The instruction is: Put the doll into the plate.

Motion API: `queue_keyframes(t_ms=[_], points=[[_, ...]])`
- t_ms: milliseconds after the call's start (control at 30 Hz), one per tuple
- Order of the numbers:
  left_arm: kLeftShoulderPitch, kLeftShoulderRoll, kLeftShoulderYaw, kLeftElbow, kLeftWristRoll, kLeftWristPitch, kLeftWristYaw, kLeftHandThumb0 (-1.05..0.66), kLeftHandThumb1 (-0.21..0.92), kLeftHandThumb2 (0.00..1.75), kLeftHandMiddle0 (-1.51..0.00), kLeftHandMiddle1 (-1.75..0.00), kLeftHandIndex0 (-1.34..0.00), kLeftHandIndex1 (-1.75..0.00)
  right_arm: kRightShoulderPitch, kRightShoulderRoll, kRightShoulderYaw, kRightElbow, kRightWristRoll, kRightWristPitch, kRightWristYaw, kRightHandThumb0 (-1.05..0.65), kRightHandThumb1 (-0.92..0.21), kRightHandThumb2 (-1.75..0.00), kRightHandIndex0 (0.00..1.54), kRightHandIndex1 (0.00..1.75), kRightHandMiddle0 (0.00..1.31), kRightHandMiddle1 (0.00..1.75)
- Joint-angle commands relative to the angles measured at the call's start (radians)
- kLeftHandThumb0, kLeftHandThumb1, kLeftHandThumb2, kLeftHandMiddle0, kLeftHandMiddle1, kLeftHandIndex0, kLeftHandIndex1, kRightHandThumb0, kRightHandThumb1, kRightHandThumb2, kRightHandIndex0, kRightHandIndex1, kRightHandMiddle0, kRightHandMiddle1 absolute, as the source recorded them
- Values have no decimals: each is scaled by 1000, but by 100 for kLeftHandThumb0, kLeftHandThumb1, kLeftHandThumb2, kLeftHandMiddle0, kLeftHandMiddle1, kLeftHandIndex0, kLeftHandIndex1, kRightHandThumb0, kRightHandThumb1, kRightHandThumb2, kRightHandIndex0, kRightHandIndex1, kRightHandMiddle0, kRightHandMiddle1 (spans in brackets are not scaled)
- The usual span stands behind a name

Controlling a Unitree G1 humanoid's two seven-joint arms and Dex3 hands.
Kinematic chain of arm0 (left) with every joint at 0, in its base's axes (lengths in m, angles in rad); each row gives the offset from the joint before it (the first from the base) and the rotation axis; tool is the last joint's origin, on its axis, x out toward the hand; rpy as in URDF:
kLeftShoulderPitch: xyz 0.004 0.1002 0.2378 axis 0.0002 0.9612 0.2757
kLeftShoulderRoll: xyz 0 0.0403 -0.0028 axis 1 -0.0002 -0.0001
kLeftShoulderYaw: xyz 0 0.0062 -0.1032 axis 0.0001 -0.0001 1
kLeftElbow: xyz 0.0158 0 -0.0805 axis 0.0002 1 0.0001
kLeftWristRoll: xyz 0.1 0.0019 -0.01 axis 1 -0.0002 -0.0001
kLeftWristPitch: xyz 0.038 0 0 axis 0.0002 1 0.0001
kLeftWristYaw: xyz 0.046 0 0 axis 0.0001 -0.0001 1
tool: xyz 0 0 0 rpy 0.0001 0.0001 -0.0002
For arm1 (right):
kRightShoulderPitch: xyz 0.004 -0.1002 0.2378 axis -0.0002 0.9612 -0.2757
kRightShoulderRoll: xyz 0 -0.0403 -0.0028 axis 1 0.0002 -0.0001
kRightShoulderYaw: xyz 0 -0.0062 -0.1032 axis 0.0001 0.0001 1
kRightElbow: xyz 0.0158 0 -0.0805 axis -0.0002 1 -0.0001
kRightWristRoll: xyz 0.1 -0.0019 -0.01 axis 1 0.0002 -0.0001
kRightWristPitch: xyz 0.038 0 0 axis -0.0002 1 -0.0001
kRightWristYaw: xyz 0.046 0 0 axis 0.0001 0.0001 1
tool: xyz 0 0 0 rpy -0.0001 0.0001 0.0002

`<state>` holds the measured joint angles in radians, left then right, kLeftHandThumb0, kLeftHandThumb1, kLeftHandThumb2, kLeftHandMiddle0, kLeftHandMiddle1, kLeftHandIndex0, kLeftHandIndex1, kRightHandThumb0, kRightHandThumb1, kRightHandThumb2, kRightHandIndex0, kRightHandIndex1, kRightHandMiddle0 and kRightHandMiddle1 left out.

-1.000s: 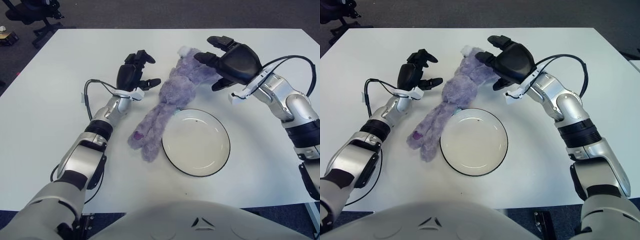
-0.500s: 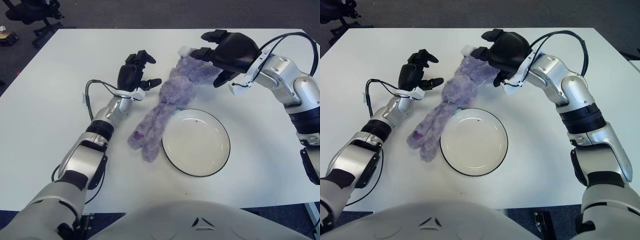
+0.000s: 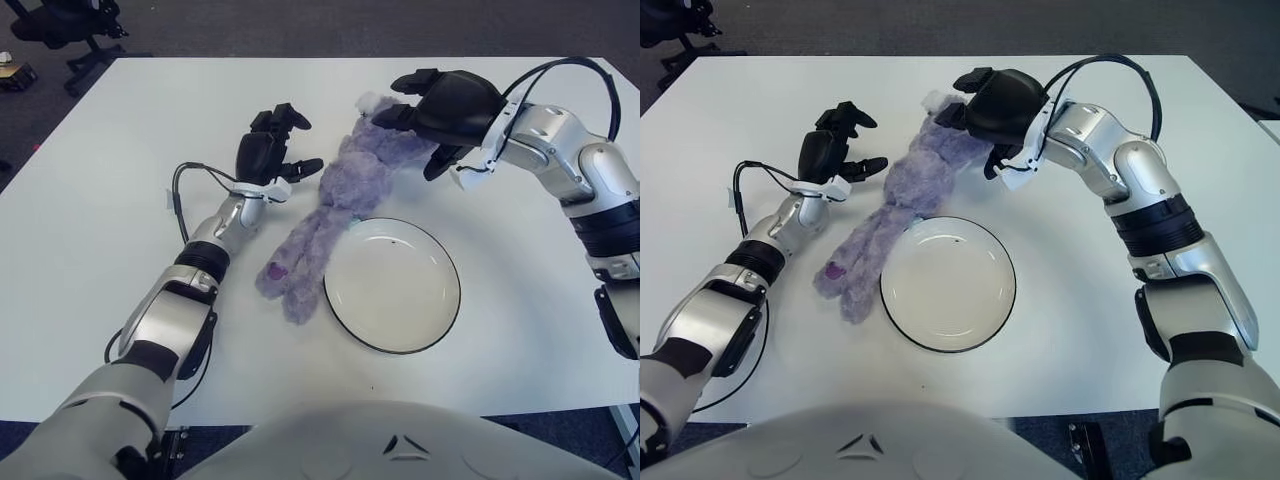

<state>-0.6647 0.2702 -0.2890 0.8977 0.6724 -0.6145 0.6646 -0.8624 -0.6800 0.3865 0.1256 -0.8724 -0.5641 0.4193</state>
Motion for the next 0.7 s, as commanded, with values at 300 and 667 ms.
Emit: queue_keyframes(t_ms=[300,667], points=[[-22,-10,-7,-8,-7,32,7,-1,92,41,-36,-150,-18,-162,-69,0,34,32,-3,-39,58,-30,-82,0,37,1,39,0],[-18,-21,-5,-20,-16,54,-2,-1,92,42,-35,-150,-17,-163,-86,23,57,62,-22,-31,67,-31,-83,0,37,0,36,0]])
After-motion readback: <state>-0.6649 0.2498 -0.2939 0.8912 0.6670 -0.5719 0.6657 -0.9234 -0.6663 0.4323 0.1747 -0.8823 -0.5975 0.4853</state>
